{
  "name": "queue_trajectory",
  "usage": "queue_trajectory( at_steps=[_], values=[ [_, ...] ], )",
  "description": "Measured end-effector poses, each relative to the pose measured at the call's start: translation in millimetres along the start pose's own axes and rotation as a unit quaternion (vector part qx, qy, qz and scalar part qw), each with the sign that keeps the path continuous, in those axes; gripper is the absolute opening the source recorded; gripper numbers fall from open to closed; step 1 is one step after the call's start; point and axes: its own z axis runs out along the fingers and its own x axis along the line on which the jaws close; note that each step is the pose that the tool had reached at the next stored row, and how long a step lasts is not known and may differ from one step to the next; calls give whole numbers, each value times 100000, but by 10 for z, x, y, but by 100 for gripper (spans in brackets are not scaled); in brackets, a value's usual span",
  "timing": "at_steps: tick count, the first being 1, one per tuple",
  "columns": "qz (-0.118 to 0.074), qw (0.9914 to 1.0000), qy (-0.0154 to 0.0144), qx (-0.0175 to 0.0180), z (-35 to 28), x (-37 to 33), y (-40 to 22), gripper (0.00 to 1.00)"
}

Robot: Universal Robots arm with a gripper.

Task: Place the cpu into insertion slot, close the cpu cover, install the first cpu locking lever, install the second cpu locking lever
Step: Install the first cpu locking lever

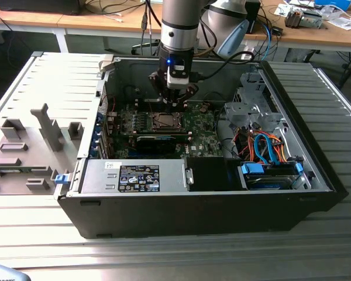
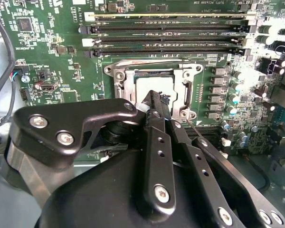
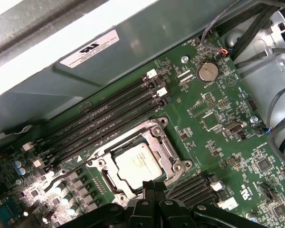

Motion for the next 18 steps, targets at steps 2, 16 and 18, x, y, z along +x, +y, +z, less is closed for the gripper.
queue_trajectory(
  at_steps=[2, 16, 18],
  values=[
    [-281, 100000, -24, -2, 0, 0, 0, 11],
    [-2755, 99962, -241, -22, 0, 0, 0, 11],
    [-3130, 99951, -274, -25, 0, 0, 0, 11]
  ],
)
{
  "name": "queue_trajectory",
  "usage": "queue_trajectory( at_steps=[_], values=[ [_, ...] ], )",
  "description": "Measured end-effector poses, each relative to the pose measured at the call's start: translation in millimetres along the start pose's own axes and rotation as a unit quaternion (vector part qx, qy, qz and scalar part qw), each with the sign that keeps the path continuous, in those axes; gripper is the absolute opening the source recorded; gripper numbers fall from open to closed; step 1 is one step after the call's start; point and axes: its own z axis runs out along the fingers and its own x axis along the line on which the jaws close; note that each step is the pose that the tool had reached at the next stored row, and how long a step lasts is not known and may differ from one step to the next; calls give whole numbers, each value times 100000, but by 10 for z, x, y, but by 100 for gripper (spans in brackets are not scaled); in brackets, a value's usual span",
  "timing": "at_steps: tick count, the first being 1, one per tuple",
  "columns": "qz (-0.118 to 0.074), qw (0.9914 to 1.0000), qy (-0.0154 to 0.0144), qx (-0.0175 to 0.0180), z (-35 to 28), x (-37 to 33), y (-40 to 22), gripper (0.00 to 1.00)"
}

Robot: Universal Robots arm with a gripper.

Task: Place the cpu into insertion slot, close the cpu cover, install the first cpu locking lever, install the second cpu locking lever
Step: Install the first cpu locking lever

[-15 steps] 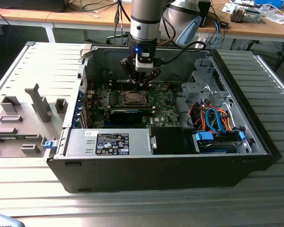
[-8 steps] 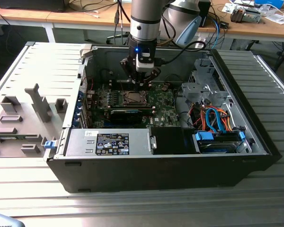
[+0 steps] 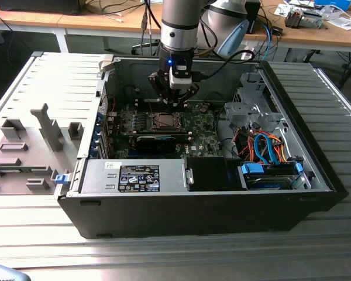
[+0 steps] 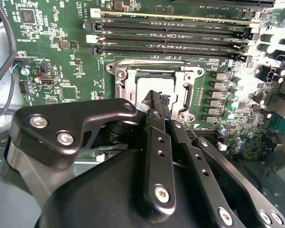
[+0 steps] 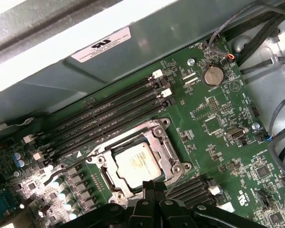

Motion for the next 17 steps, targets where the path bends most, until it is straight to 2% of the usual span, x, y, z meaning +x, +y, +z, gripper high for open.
queue_trajectory(
  at_steps=[2, 4, 6, 7, 17],
  values=[
    [-414, 99999, -36, -2, 0, 0, 0, 11],
    [-2398, 99971, -208, -17, 0, 0, 0, 11],
    [-3322, 99944, -289, -27, 0, 0, 0, 11],
    [-4351, 99905, -377, -33, 0, 0, 0, 11],
    [-5650, 99839, -490, -47, 0, 0, 0, 11]
  ],
)
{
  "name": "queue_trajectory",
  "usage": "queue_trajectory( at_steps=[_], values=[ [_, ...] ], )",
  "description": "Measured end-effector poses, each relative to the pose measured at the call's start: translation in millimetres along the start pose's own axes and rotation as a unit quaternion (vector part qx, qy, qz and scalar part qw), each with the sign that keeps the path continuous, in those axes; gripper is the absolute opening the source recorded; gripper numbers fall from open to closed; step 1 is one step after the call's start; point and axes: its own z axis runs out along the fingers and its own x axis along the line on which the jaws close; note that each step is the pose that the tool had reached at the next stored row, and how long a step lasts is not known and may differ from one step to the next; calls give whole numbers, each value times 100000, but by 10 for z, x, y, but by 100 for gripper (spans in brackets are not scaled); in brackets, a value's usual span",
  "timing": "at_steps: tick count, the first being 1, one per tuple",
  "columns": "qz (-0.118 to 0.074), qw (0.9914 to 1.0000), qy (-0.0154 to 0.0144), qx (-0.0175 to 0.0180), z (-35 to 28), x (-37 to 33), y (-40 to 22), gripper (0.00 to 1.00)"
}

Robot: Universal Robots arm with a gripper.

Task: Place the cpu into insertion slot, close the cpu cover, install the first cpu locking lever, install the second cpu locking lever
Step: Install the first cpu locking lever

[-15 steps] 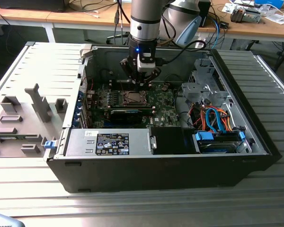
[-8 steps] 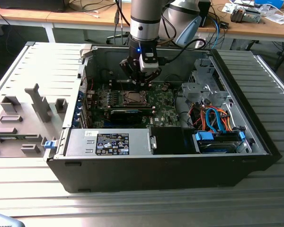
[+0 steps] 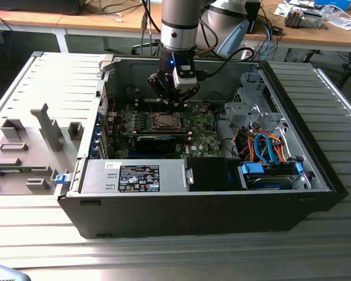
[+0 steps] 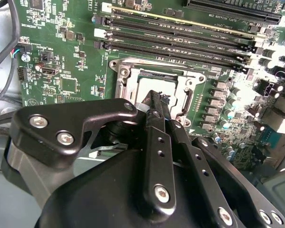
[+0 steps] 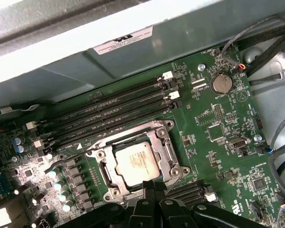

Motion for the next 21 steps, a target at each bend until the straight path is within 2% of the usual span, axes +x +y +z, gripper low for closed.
queue_trajectory(
  at_steps=[21],
  values=[
    [-2236, 99975, -196, -12, 0, 0, 0, 11]
  ],
)
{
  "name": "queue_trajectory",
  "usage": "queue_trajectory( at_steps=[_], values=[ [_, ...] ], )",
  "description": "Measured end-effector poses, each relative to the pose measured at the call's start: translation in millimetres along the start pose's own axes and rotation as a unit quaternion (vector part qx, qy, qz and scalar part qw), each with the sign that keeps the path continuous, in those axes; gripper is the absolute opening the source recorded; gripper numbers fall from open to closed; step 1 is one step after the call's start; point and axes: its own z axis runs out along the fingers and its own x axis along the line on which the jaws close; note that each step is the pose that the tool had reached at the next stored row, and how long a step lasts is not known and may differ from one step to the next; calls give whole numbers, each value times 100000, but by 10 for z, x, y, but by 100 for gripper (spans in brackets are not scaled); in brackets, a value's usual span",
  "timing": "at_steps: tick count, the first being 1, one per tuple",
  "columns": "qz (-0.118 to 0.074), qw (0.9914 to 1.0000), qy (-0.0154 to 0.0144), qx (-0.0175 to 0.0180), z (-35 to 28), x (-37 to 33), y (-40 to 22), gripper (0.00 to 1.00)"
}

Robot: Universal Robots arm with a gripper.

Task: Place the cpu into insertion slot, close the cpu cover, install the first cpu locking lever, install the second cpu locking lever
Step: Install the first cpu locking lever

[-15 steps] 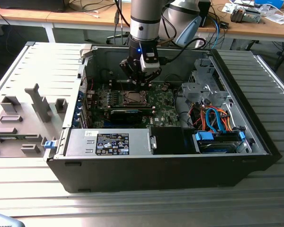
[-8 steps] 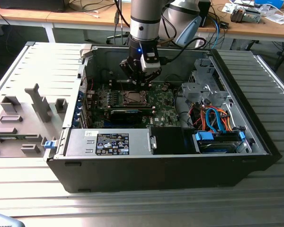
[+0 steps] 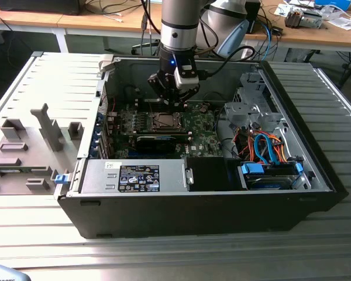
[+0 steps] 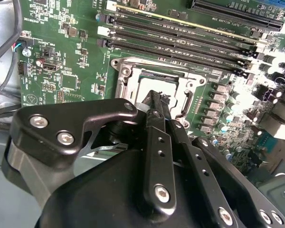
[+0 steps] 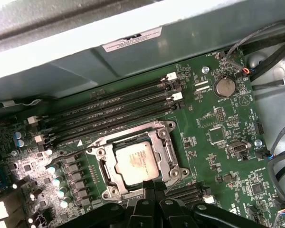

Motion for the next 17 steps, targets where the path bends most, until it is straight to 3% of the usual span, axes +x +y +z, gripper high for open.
queue_trajectory(
  at_steps=[17],
  values=[
    [-2487, 99969, -208, -59, 0, 0, 0, 11]
  ],
)
